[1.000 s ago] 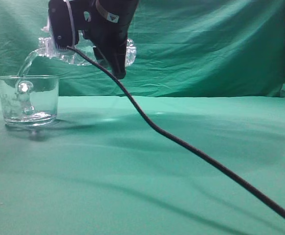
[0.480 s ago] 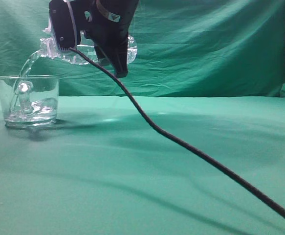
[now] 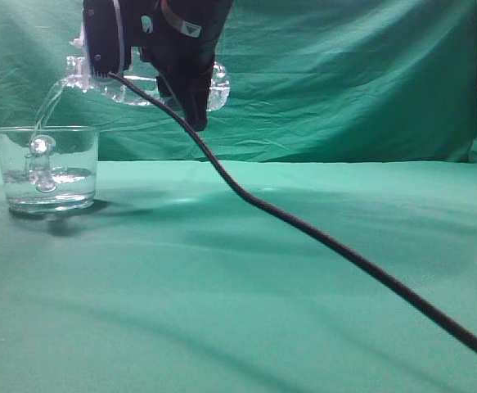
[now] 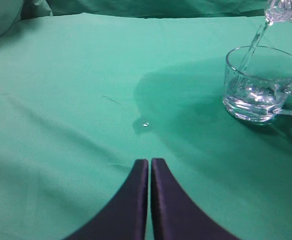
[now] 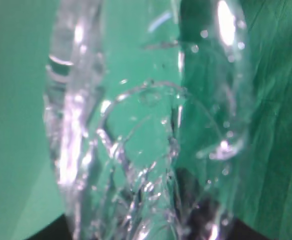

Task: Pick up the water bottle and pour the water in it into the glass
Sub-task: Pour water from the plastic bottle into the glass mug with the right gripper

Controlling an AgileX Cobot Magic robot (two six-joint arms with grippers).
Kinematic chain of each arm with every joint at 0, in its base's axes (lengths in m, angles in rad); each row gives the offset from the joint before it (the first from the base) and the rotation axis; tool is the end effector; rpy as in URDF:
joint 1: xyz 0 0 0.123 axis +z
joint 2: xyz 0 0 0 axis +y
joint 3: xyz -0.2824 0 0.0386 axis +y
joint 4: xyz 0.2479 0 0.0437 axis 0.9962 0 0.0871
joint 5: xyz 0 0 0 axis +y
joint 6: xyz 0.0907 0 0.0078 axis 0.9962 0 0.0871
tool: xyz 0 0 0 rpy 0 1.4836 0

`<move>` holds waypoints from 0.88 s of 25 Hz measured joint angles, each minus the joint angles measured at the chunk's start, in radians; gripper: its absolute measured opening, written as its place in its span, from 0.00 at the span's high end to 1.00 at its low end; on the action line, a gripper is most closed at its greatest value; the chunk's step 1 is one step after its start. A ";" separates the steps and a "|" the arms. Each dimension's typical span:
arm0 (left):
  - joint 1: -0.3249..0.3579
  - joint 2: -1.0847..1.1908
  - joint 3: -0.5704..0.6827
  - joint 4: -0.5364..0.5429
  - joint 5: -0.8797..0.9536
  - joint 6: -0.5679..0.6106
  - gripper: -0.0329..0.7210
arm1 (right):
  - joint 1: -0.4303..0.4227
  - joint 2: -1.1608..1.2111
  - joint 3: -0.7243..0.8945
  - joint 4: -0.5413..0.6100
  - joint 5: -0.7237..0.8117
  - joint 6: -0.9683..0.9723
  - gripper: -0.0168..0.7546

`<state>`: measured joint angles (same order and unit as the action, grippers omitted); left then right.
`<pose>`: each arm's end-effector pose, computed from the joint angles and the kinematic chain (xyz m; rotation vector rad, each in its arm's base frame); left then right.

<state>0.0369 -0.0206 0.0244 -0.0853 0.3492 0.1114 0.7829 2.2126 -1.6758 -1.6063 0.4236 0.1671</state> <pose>0.0528 -0.0007 0.1746 0.0153 1.8353 0.0211 0.3884 0.3336 0.2020 -1.7105 1.1564 -0.8393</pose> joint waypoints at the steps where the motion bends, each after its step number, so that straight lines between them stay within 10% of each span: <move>1: 0.000 0.000 0.000 0.000 0.000 0.000 0.96 | 0.000 0.000 0.005 0.004 -0.004 0.015 0.62; 14: 0.000 0.000 0.000 0.000 0.000 0.000 0.96 | -0.006 -0.067 0.034 0.608 0.013 0.277 0.62; 22: 0.000 0.000 0.000 0.000 0.000 0.000 0.96 | -0.110 -0.268 0.125 0.729 -0.077 0.480 0.62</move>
<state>0.0369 -0.0206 0.0244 -0.0853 0.3492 0.1114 0.6730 1.9451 -1.5505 -0.8771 0.3468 0.6474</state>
